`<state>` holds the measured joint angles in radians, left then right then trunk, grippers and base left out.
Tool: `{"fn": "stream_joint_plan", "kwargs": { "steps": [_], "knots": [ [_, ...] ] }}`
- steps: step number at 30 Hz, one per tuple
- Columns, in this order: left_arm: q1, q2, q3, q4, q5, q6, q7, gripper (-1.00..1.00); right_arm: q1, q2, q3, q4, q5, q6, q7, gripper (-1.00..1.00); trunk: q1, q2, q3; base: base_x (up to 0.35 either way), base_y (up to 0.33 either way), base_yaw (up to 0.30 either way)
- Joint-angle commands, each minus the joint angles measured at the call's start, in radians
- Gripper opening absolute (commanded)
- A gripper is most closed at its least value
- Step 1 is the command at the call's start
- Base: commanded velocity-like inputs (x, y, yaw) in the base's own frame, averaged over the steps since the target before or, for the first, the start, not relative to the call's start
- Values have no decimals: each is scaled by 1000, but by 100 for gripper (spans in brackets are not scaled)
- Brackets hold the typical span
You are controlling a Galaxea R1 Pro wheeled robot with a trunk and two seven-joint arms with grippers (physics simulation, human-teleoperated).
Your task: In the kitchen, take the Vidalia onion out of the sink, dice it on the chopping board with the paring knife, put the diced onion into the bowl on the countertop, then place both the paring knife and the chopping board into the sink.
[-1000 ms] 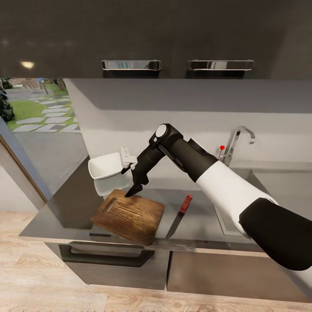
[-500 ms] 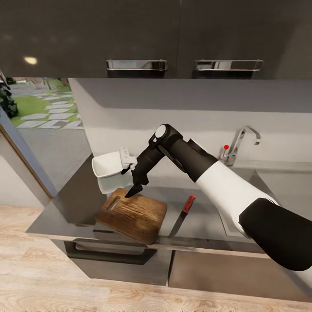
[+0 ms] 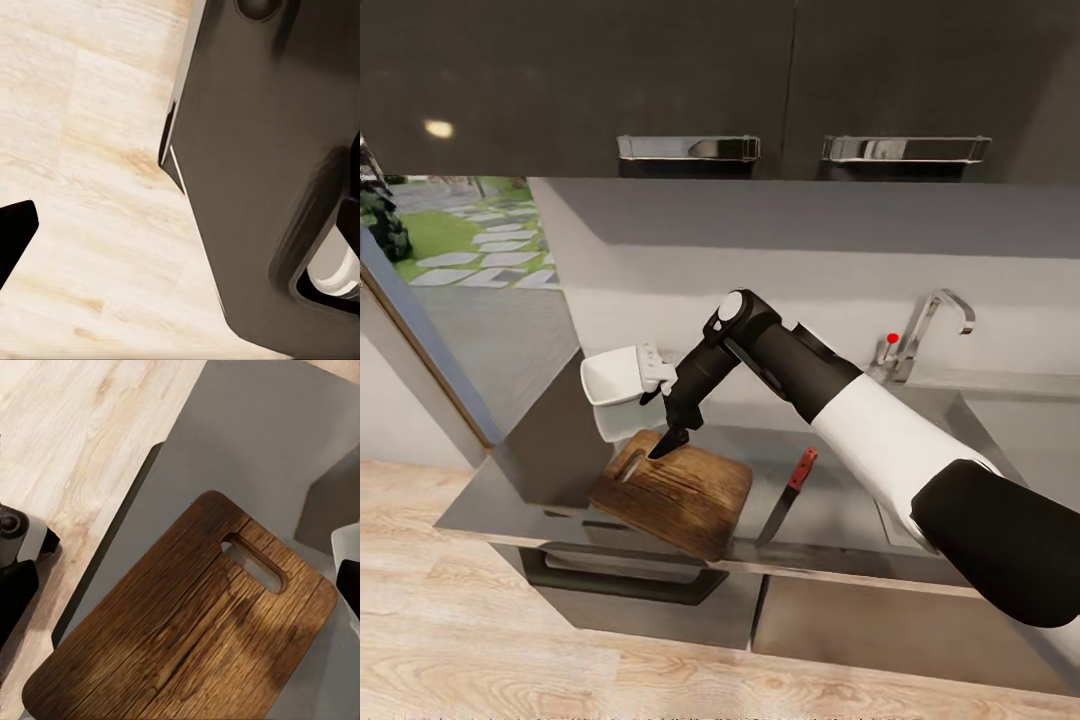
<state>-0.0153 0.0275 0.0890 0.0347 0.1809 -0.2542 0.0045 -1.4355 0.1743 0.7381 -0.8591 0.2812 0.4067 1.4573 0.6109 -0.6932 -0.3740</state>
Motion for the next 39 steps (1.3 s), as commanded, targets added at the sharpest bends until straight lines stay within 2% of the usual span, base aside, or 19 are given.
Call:
{"fn": "stream_joint_plan", "kwargs": {
  "steps": [1,20,26,39],
  "knots": [
    [-2,0,8,3,-3,-7,0,100,-1,0,0,0,4,11,5,100,-4,6,0,0,0,70],
    [-2,-1,11,2,-3,-7,0,100,0,0,0,0,4,10,-12,100,-77,139,29,0,0,71],
    [-2,-1,11,2,-3,-7,0,100,23,0,0,0,7,-2,-12,100,-100,181,38,0,0,71],
    [-2,-1,11,2,-3,-7,0,100,27,0,2,0,7,-3,-13,100,-149,272,57,0,0,71]
  ]
}}
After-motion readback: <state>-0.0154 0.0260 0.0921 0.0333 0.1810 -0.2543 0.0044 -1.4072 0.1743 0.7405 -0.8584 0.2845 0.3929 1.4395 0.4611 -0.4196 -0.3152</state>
